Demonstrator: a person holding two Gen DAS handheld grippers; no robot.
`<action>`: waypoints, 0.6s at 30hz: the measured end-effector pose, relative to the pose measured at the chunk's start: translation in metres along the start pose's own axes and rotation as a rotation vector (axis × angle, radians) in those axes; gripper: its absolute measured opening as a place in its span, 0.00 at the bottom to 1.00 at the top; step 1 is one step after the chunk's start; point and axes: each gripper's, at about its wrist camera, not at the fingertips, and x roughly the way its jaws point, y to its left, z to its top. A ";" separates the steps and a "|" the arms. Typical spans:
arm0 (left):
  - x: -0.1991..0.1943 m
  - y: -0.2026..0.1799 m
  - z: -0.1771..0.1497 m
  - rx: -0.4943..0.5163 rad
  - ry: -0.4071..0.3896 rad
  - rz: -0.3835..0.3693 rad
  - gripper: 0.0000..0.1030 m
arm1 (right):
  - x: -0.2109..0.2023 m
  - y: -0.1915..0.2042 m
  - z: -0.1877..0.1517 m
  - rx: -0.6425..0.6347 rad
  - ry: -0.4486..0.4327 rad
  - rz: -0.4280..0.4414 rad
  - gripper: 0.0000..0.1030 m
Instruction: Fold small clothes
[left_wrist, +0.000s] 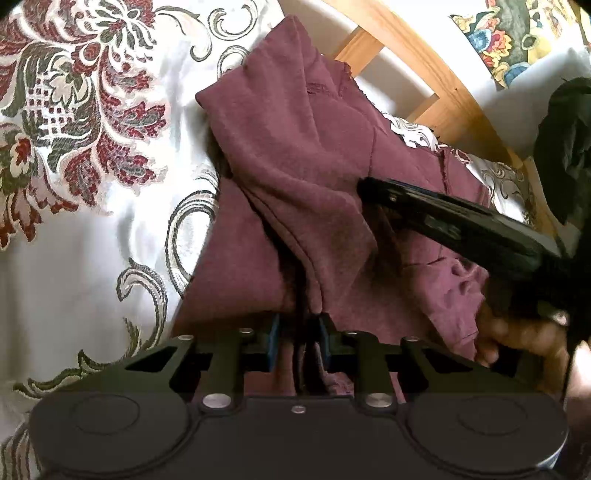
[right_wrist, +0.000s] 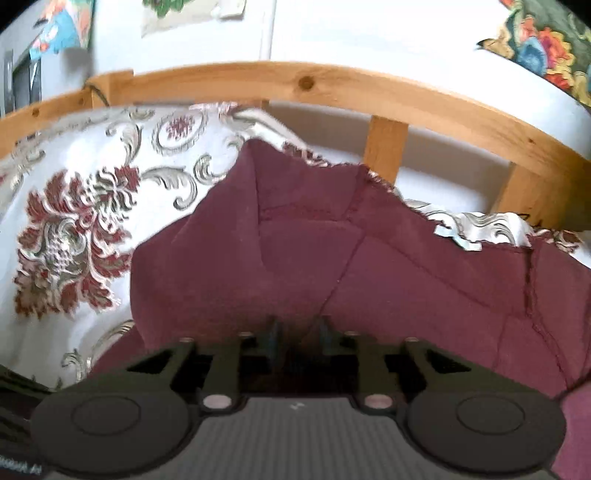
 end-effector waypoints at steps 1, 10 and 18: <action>-0.001 0.000 0.001 -0.007 0.001 -0.003 0.23 | -0.007 0.000 -0.002 -0.002 -0.008 -0.007 0.48; -0.017 -0.002 0.000 0.005 -0.001 0.034 0.42 | -0.095 -0.002 -0.073 -0.033 0.032 -0.107 0.87; -0.044 -0.011 -0.004 0.064 -0.125 0.079 0.66 | -0.192 -0.028 -0.140 0.153 0.010 -0.191 1.00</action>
